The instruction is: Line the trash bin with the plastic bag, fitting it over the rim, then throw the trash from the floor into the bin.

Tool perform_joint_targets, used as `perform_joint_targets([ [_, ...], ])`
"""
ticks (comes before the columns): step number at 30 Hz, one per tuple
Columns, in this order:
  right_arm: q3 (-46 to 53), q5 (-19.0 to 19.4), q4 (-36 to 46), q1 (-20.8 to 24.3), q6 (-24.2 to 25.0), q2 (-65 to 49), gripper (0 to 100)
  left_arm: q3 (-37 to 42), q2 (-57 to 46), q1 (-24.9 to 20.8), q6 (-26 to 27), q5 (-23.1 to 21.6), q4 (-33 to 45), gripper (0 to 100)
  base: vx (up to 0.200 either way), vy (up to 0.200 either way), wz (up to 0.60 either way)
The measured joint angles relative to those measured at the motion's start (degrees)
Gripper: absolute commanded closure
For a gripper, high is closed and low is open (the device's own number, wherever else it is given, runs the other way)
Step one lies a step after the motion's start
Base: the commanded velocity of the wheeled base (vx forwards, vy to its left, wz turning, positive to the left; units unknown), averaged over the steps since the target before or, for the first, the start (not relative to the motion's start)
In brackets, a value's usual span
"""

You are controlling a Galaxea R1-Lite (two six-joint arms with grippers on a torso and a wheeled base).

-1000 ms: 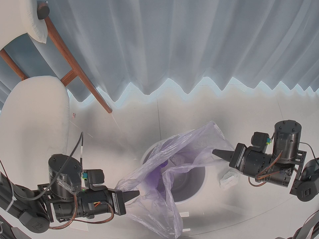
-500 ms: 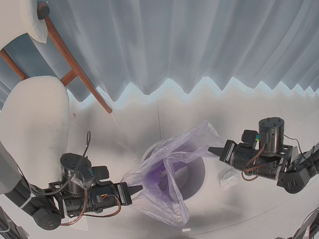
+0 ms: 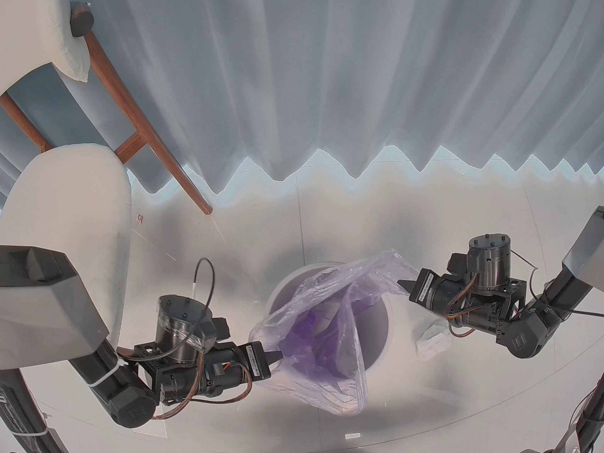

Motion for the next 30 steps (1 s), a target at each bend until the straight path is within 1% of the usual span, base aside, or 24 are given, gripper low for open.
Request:
perform_joint_targets([
  [3,-0.06,1.46,-0.33,-2.76,-0.10,0.63,100,-0.40,1.46,-0.89,-0.30,-0.02,0.00,100,0.000,0.000,0.00],
  [6,-0.45,4.13,-0.93,-6.12,-0.10,0.99,100,-1.21,2.65,-1.79,-0.38,-0.06,0.18,100,0.000,0.000,0.00],
  [10,-0.77,7.49,-1.73,-10.59,-0.27,1.85,100,-4.44,4.02,-2.76,-0.60,-0.09,1.08,100,0.000,0.000,0.00],
  [12,-0.77,8.11,-3.05,-11.84,-0.60,2.76,100,-5.71,4.50,-3.28,-0.73,-0.09,1.80,100,0.000,0.000,0.00],
  [13,-0.74,8.27,-4.08,-12.19,-0.71,3.15,0,-6.14,4.69,-3.54,-0.76,-0.11,1.94,100,0.000,0.000,0.00],
  [16,0.35,8.41,-8.62,-13.10,-0.87,4.18,0,-7.36,5.13,-4.52,-1.01,-0.11,2.10,100,0.000,0.000,0.00],
  [21,5.53,8.59,-10.37,-12.98,-1.08,3.36,0,-8.31,5.42,-5.63,-1.74,-0.06,2.13,100,0.000,0.000,0.00],
  [30,15.37,9.20,-11.06,-8.77,-1.19,-6.25,0,-8.77,5.40,-6.46,-2.08,0.49,1.72,100,0.000,0.000,0.00],
])
